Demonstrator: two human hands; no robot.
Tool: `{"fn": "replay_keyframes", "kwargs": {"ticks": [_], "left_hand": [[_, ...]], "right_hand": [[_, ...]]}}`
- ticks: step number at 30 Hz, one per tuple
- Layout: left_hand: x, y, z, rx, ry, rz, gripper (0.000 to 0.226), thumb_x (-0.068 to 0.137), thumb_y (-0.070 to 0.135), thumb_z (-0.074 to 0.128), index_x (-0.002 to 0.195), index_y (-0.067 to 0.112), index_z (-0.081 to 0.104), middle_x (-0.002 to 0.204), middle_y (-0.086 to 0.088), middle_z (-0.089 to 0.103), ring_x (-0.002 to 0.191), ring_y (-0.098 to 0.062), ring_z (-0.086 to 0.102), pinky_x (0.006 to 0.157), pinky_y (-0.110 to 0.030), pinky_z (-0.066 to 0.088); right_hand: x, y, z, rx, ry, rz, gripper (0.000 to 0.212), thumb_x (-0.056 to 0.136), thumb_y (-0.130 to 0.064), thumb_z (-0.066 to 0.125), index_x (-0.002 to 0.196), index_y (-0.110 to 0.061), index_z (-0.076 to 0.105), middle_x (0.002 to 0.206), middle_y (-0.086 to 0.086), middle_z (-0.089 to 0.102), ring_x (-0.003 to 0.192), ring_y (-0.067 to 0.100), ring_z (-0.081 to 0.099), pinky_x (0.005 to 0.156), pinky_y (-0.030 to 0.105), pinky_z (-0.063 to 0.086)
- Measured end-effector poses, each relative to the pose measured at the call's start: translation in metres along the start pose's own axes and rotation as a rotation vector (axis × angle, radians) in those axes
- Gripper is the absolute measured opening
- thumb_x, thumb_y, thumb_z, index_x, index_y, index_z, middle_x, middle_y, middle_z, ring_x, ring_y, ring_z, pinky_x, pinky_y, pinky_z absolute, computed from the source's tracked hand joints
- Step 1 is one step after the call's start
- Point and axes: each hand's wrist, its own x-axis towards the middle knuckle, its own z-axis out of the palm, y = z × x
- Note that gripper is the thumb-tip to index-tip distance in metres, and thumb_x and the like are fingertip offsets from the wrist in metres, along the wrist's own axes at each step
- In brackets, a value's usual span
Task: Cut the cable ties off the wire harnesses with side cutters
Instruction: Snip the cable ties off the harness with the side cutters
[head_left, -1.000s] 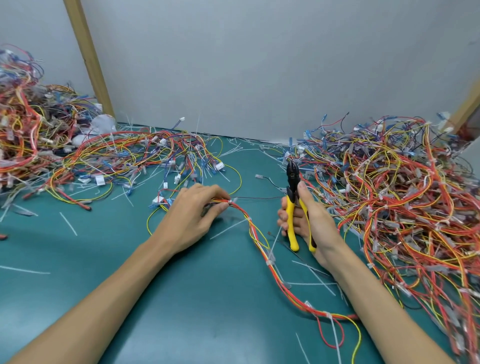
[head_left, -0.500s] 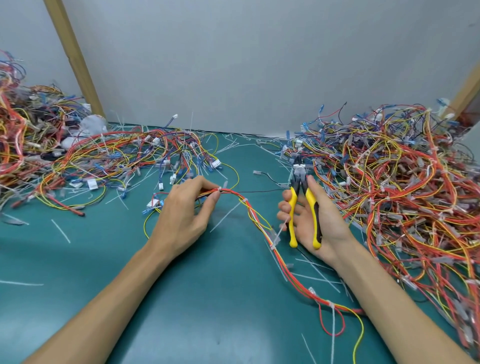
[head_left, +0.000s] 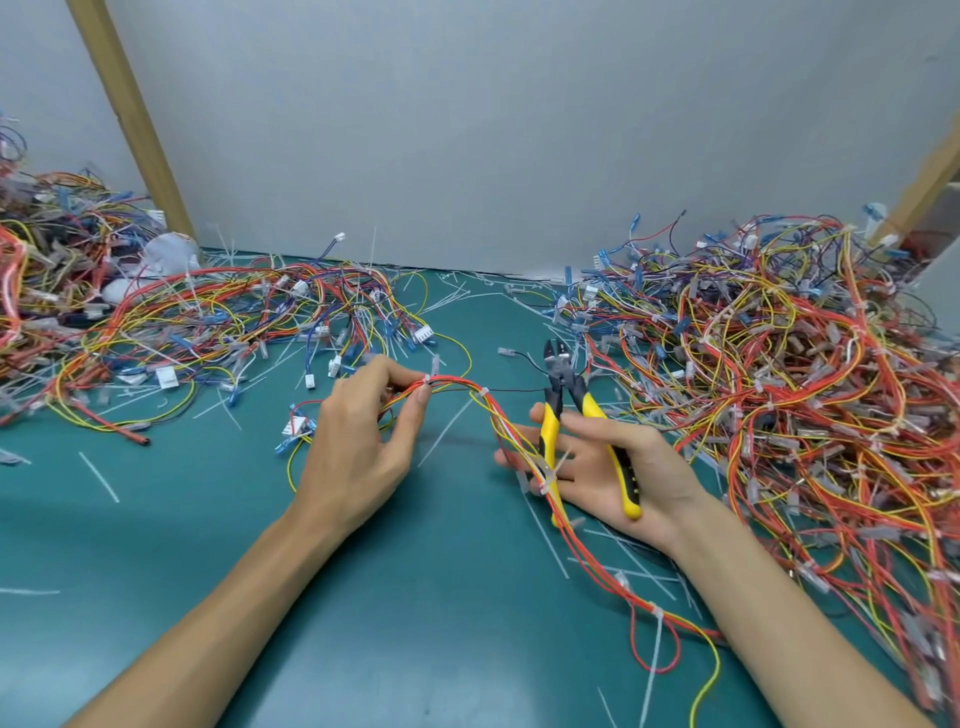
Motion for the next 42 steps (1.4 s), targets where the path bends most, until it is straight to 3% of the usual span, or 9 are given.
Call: {"fn": "replay_keyframes", "kwargs": {"ticks": [3, 6, 9, 18, 25, 30, 34, 38, 42], "left_hand": [[-0.001, 0.004, 0.000, -0.005, 0.005, 0.035, 0.004, 0.092, 0.021, 0.058, 0.090, 0.020, 0.060, 0.081, 0.015, 0.061, 0.077, 0.003, 0.053, 0.069, -0.007, 0.035], [-0.001, 0.006, 0.000, -0.019, -0.031, 0.053, 0.003, 0.093, 0.014, 0.063, 0.094, 0.015, 0.065, 0.084, 0.012, 0.063, 0.079, 0.003, 0.056, 0.070, -0.008, 0.038], [-0.001, 0.008, 0.000, -0.049, -0.102, 0.046, 0.013, 0.092, 0.014, 0.062, 0.104, 0.019, 0.064, 0.092, 0.015, 0.064, 0.086, -0.001, 0.060, 0.077, -0.017, 0.044], [-0.002, 0.016, -0.003, 0.277, -0.249, 0.198, 0.019, 0.094, 0.037, 0.060, 0.111, 0.038, 0.067, 0.097, 0.013, 0.054, 0.065, -0.012, 0.053, 0.079, -0.034, 0.036], [0.003, 0.025, -0.001, 0.573, -0.166, 0.459, 0.012, 0.094, 0.025, 0.060, 0.084, 0.024, 0.067, 0.088, 0.010, 0.066, 0.091, -0.020, 0.063, 0.089, -0.040, 0.037], [0.004, 0.030, -0.003, 0.462, -0.321, 0.357, 0.025, 0.091, 0.018, 0.045, 0.082, 0.019, 0.068, 0.071, 0.007, 0.066, 0.061, -0.026, 0.059, 0.065, -0.033, 0.046], [0.008, 0.025, -0.013, 0.378, -0.403, 0.159, 0.024, 0.090, 0.033, 0.042, 0.083, 0.027, 0.064, 0.071, 0.010, 0.064, 0.070, -0.023, 0.061, 0.055, -0.033, 0.045], [0.010, 0.020, -0.014, 0.322, -0.363, 0.015, 0.020, 0.082, 0.043, 0.044, 0.070, 0.030, 0.053, 0.050, 0.010, 0.047, 0.058, -0.018, 0.045, 0.053, -0.029, 0.034], [0.011, 0.016, -0.013, 0.275, -0.350, -0.107, 0.023, 0.084, 0.041, 0.049, 0.064, 0.032, 0.051, 0.048, 0.013, 0.049, 0.060, -0.019, 0.047, 0.056, -0.029, 0.037]], "right_hand": [[0.001, 0.002, 0.001, -0.110, -0.001, 0.012, 0.032, 0.080, -0.010, 0.068, 0.111, -0.010, 0.056, 0.123, 0.030, 0.061, 0.099, 0.033, 0.066, 0.073, 0.033, 0.054], [0.001, 0.004, -0.001, -0.167, 0.045, -0.004, 0.048, 0.068, -0.011, 0.083, 0.109, -0.013, 0.059, 0.112, 0.026, 0.066, 0.079, 0.024, 0.065, 0.066, 0.031, 0.052], [0.002, 0.006, -0.002, -0.129, 0.093, -0.034, 0.041, 0.073, -0.003, 0.076, 0.109, -0.011, 0.059, 0.100, 0.023, 0.068, 0.070, 0.022, 0.057, 0.060, 0.030, 0.049], [0.004, 0.005, 0.001, -0.026, 0.152, -0.031, 0.034, 0.071, 0.003, 0.070, 0.102, -0.007, 0.060, 0.084, 0.021, 0.067, 0.058, 0.019, 0.055, 0.052, 0.027, 0.046], [0.004, 0.001, 0.000, 0.008, 0.089, 0.093, 0.035, 0.069, 0.000, 0.069, 0.101, -0.008, 0.057, 0.078, 0.018, 0.063, 0.052, 0.012, 0.048, 0.050, 0.022, 0.041], [0.006, -0.002, 0.002, 0.075, 0.152, 0.095, 0.019, 0.076, -0.011, 0.060, 0.094, -0.005, 0.063, 0.078, 0.020, 0.065, 0.056, 0.019, 0.059, 0.051, 0.026, 0.050], [0.005, -0.006, 0.003, 0.022, 0.235, 0.051, 0.024, 0.075, -0.016, 0.064, 0.095, -0.002, 0.069, 0.091, 0.024, 0.069, 0.074, 0.030, 0.069, 0.068, 0.038, 0.060], [-0.001, -0.029, 0.003, -0.204, 0.459, -0.114, 0.029, 0.082, -0.013, 0.063, 0.109, -0.002, 0.065, 0.096, 0.020, 0.073, 0.077, 0.027, 0.071, 0.074, 0.038, 0.060], [-0.020, -0.067, 0.014, -0.872, 0.711, -0.325, 0.011, 0.091, -0.016, 0.066, 0.102, -0.014, 0.066, 0.097, 0.013, 0.074, 0.082, 0.020, 0.072, 0.074, 0.036, 0.060]]}}
